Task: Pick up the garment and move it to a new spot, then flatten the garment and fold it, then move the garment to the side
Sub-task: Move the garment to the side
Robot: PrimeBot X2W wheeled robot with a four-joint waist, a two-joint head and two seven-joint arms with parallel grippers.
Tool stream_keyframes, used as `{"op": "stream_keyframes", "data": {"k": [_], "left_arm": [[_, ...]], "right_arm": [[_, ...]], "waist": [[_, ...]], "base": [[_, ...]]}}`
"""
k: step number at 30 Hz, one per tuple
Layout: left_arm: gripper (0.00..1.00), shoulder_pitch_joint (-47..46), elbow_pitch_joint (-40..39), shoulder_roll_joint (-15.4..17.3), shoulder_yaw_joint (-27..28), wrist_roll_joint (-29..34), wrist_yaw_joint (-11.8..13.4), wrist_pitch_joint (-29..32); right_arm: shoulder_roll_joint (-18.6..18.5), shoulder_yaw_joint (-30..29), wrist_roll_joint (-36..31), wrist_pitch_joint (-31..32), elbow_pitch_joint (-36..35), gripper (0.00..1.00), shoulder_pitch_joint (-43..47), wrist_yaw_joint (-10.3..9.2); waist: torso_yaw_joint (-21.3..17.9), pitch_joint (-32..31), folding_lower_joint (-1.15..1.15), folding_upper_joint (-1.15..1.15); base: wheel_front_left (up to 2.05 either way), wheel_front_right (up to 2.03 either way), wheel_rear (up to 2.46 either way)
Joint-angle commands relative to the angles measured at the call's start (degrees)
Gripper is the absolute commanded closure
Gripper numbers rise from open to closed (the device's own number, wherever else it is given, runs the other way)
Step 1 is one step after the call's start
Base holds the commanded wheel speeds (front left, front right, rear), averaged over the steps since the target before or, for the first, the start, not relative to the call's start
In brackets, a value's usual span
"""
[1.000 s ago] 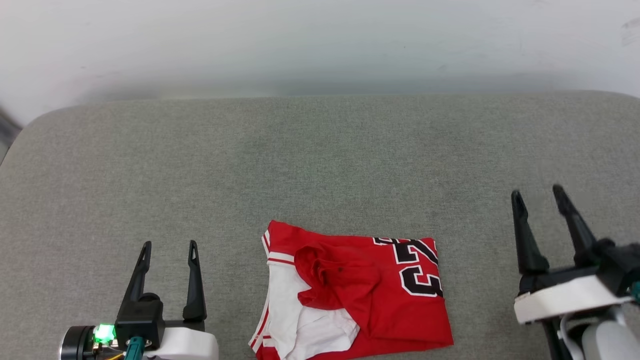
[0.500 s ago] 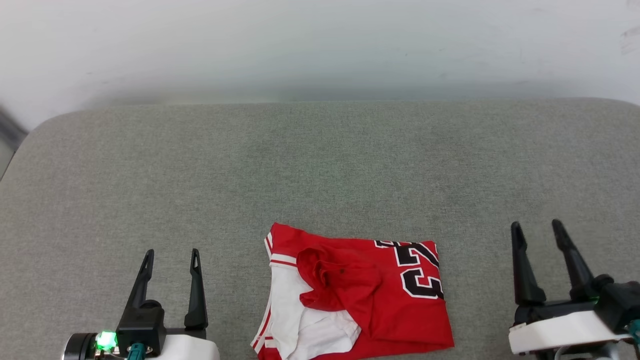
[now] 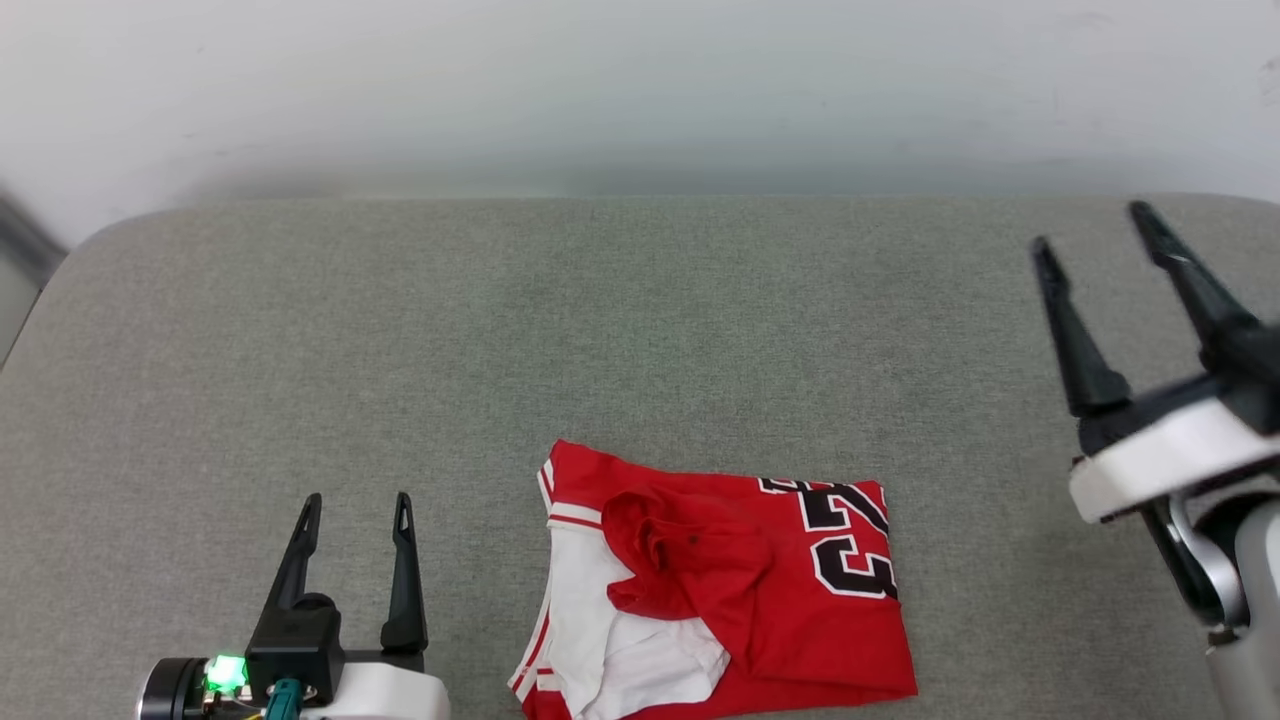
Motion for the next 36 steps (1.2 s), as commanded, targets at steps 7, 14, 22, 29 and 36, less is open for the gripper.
{"op": "stream_keyframes", "data": {"k": [7,14,22,29,36], "left_arm": [[0.0,-0.7,-0.2,-0.3,-0.2,0.0,-0.2,-0.1],[0.0,-2.2,-0.4,-0.7,-0.8,0.1,-0.5,-0.1],[0.0,-4.9,-0.3,-1.2,-1.9,0.0,-1.0,-0.1],[0.0,-7.0,-0.1,-1.5,-2.1,-0.2,-1.5,-0.1],[0.0,-8.1,0.6,-1.7,-1.9,-0.3,-1.8,-0.1]], "right_arm": [[-8.9,11.5,15.7,26.1,1.6,0.0,-5.7,-0.03],[-11.9,13.2,34.8,47.5,5.6,0.0,-3.3,-0.02],[-8.7,12.5,44.0,51.4,9.6,0.0,0.4,-0.02],[-5.3,15.6,45.1,49.6,12.8,0.0,2.0,-0.02],[-4.9,21.7,44.4,46.0,16.7,1.0,2.1,-0.07]], "waist": [[0.6,0.8,0.0,0.0],[1.8,2.5,0.0,0.0],[4.2,6.2,0.0,0.0],[5.9,9.4,0.0,0.0],[7.3,10.7,0.0,0.0]], "base": [[0.0,0.0,0.0],[0.0,0.0,0.0],[0.0,0.0,0.0],[0.0,0.0,0.0],[0.0,0.0,0.0]]}}
